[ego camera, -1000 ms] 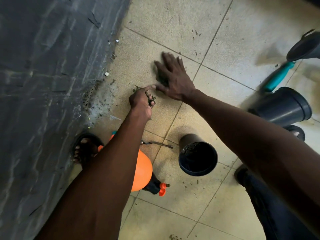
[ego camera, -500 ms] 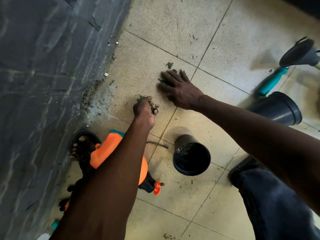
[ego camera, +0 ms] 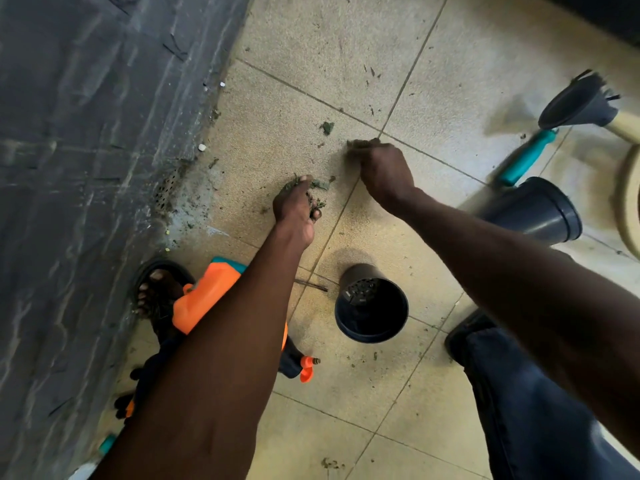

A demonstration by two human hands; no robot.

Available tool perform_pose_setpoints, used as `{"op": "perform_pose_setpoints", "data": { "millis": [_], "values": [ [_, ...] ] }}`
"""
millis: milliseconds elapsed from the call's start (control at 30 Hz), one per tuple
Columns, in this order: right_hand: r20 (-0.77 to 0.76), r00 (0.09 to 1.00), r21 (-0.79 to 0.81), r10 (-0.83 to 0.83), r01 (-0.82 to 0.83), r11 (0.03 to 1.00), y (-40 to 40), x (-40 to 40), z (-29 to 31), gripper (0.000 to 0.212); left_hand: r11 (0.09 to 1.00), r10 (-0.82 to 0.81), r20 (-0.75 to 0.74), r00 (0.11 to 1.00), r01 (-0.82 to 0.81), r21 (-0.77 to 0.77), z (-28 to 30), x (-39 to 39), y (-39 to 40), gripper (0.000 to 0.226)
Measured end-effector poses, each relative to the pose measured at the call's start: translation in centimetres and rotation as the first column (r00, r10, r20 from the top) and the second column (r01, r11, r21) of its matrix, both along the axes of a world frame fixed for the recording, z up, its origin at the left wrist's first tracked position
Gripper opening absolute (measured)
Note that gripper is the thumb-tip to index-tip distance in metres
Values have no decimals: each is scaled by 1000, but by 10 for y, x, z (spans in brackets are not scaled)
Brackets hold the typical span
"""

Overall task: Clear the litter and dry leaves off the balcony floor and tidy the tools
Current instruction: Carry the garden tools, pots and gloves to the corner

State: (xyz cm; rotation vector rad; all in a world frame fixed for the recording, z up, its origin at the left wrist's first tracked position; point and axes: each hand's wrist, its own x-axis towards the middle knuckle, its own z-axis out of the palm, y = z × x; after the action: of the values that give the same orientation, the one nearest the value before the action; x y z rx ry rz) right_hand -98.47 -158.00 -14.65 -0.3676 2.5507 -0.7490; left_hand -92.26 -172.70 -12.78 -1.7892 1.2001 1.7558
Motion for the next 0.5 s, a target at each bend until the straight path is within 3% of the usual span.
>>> {"op": "perform_pose_setpoints", "data": {
  "millis": [33,67,133,167,200,233,333,367,500],
  "values": [
    [120,946,-134,-301,316,939,-7,2,5,33,1000,-21,-3,1000,21,-1,2,-2,1,27],
    [298,808,-211,-508,575,791,-15,4,12,28,999,-49,-15,999,49,12,4,-4,3,36],
    [642,480,-217,-597,861,459,-33,13,27,18,990,-94,-86,992,102,98,9,-9,8,55],
    [743,366,-182,-561,916,357,-44,20,36,15,981,-79,-144,986,103,167,12,-10,10,62],
    [783,316,-150,-535,932,331,-52,27,44,16,968,-35,-197,980,82,236,14,-12,12,65],
    [779,343,-147,-525,914,379,-60,34,53,19,954,31,-232,972,40,298,17,-13,13,65],
    [554,694,-232,-460,659,716,-70,49,69,28,924,129,-204,970,-44,379,25,-14,12,60],
    [462,767,-236,-445,589,773,-71,52,72,28,926,123,-188,975,-44,374,27,-14,11,58],
    [292,784,-171,-548,607,776,-72,52,72,18,928,92,-192,977,-14,373,32,-10,8,44]
  ]
}}
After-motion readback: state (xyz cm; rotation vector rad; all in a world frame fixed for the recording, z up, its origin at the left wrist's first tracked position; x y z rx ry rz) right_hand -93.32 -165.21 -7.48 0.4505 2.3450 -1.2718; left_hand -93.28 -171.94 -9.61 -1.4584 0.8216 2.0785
